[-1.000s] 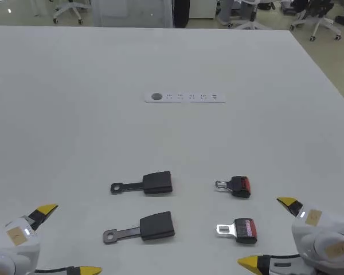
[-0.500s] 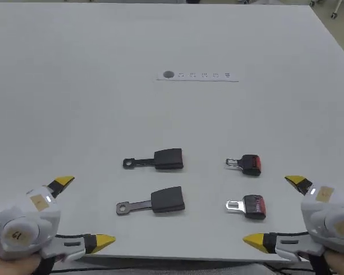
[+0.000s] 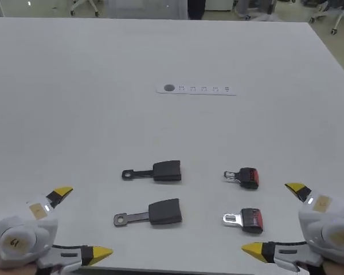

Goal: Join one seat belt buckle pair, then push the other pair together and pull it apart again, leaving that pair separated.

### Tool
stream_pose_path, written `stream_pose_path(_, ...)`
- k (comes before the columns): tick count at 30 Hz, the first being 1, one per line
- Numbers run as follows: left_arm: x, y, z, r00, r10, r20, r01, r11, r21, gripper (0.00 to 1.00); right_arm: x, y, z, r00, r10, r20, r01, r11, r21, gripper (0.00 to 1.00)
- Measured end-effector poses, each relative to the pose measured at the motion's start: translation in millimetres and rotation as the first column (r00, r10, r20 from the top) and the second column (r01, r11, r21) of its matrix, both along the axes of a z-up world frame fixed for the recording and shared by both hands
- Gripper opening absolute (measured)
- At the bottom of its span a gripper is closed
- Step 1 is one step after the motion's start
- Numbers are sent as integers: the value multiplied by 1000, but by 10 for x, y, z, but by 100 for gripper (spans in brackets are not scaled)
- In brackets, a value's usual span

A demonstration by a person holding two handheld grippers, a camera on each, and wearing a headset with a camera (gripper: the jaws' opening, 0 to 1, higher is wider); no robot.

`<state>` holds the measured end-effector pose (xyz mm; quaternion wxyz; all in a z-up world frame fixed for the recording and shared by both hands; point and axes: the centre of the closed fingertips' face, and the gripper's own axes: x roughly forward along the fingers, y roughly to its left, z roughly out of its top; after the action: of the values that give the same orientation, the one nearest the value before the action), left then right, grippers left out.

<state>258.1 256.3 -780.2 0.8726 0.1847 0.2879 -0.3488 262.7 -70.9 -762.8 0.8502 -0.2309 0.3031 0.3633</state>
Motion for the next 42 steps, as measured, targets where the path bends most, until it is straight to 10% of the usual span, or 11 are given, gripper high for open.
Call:
stream_pose_path(24, -8, 4, -31, 1000, 1, -16, -1, 1000, 12, 100, 88, -33, -59, 1000, -16, -26, 15, 1000, -27, 99)
stream_pose_path(36, -9, 9, -45, 1000, 7, -26, -7, 1000, 12, 100, 142, -30, 61, 978, -152, -142, 176, 969, 172, 94)
stream_pose_path(42, -24, 24, -73, 999, 16, -44, -15, 1000, 12, 100, 125, -49, 18, 986, -126, -109, 136, 987, 86, 93)
